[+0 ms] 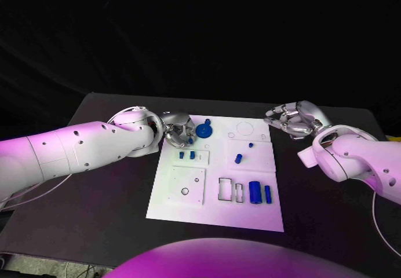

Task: Assemble the parts on the task board

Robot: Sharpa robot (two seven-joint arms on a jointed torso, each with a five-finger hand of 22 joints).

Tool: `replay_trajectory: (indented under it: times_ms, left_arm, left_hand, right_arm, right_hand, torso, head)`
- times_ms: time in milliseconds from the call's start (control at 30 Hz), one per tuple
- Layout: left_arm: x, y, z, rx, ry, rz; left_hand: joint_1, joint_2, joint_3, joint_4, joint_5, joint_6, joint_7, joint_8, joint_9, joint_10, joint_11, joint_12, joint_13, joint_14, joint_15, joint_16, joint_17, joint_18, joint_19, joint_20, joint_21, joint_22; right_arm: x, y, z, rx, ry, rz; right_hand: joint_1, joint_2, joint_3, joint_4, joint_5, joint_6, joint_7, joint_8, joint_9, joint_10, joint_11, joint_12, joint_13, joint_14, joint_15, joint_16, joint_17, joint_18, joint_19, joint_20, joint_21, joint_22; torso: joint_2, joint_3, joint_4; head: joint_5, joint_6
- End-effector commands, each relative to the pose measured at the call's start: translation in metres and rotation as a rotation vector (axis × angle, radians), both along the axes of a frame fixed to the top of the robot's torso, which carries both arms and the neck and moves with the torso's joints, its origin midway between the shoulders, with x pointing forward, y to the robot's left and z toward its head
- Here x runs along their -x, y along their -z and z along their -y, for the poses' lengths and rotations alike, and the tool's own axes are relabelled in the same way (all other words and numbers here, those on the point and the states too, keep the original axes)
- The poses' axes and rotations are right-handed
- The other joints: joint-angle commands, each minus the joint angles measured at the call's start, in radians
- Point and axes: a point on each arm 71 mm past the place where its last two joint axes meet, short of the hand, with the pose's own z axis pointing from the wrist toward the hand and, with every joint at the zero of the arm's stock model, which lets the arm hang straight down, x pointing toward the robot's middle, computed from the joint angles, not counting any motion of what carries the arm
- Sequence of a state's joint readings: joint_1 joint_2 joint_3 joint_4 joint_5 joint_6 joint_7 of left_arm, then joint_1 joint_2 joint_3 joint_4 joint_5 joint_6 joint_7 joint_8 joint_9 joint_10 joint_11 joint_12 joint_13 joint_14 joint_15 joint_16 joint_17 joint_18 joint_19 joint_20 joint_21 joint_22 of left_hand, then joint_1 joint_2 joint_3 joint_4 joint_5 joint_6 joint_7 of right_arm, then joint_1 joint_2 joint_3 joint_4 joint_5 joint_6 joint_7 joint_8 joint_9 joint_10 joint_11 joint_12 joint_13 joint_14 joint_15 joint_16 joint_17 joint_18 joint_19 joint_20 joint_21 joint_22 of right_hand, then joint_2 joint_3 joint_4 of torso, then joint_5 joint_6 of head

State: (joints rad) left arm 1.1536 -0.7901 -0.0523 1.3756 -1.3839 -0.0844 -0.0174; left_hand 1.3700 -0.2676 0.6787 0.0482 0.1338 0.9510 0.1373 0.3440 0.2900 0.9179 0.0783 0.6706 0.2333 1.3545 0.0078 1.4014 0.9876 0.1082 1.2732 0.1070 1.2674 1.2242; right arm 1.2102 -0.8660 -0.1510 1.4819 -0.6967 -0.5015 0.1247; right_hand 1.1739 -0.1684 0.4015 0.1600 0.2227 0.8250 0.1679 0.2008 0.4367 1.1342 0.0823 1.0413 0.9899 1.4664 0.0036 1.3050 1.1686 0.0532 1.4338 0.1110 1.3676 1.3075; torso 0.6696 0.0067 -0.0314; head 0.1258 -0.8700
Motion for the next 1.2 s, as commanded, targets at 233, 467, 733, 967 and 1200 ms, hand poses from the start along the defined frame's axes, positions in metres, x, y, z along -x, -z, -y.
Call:
replay_trajectory:
  times_ms: [233,467,733,967,1200]
  left_arm:
    - [0.0007,-0.0023,0.0025,0.037,0.008,0.012]
    - [0.0007,-0.0024,0.0021,0.041,0.007,0.012]
    - [0.0008,-0.0021,0.0012,0.041,0.004,0.007]
    - [0.0008,-0.0021,0.0000,0.041,0.001,0.007]
    - [0.0014,-0.0022,-0.0008,0.045,0.001,0.009]
  left_hand:
    - [0.008,0.005,0.006,-0.006,-0.002,0.011,-0.004,-0.012,0.003,0.003,-0.015,0.075,0.037,0.043,-0.010,0.037,0.091,-0.014,0.031,-0.008,0.024,0.027]
    - [0.010,0.006,0.008,-0.007,-0.001,0.012,-0.005,-0.012,0.003,0.004,-0.016,0.081,0.041,0.047,-0.011,0.041,0.100,-0.015,0.032,-0.009,0.026,0.029]
    - [0.008,0.006,0.009,-0.006,-0.002,0.026,-0.007,-0.006,0.007,0.000,-0.017,0.091,0.046,0.048,-0.012,0.043,0.103,-0.015,0.032,-0.010,0.026,0.029]
    - [0.007,0.009,0.011,-0.005,-0.002,0.043,-0.011,0.003,0.013,-0.001,-0.020,0.101,0.051,0.048,-0.014,0.045,0.106,-0.015,0.032,-0.012,0.026,0.030]
    - [0.007,0.009,0.011,-0.006,-0.002,0.054,-0.014,0.010,0.017,0.001,-0.023,0.107,0.054,0.051,-0.016,0.048,0.115,-0.015,0.033,-0.013,0.027,0.032]
  right_arm:
    - [0.0004,0.0005,-0.0011,0.007,-0.013,0.000]
    - [0.0003,0.0008,-0.0009,0.007,-0.013,-0.001]
    - [0.0004,0.0012,-0.0007,0.008,-0.013,-0.003]
    - [0.0005,0.0016,-0.0006,0.010,-0.013,-0.005]
    - [0.0005,0.0020,-0.0006,0.012,-0.014,-0.005]
  right_hand:
    - [0.003,0.007,-0.002,0.005,0.006,-0.009,0.001,0.004,-0.002,-0.009,0.000,0.000,-0.002,0.010,0.000,-0.004,-0.002,0.006,-0.007,-0.002,-0.007,0.095]
    - [0.005,0.007,-0.002,0.005,0.006,-0.009,0.001,0.005,-0.002,-0.010,0.000,0.000,-0.002,0.010,0.000,-0.004,-0.002,0.006,-0.007,-0.002,-0.007,0.095]
    - [0.005,0.007,-0.002,0.005,0.006,-0.009,0.001,0.005,-0.002,-0.010,0.000,0.000,-0.002,0.010,0.000,-0.004,-0.002,0.006,-0.007,-0.002,-0.007,0.095]
    - [0.005,0.007,-0.002,0.005,0.006,-0.009,0.001,0.005,-0.002,-0.010,0.000,0.000,-0.002,0.010,0.000,-0.004,-0.002,0.006,-0.007,-0.002,-0.007,0.095]
    - [0.005,0.007,-0.002,0.005,0.006,-0.009,0.001,0.005,-0.002,-0.010,0.000,0.000,-0.002,0.010,0.000,-0.004,-0.002,0.006,-0.007,-0.002,-0.007,0.095]
  torso:
    - [0.000,0.0003,0.0001]
    - [0.000,0.0001,-0.0001]
    - [0.000,0.0001,0.0004]
    - [0.000,-0.0001,0.0002]
    - [0.000,-0.0002,0.0004]
  head:
    - [0.000,0.001]
    - [0.000,0.002]
    - [0.001,0.002]
    - [0.002,0.001]
    - [0.002,0.000]
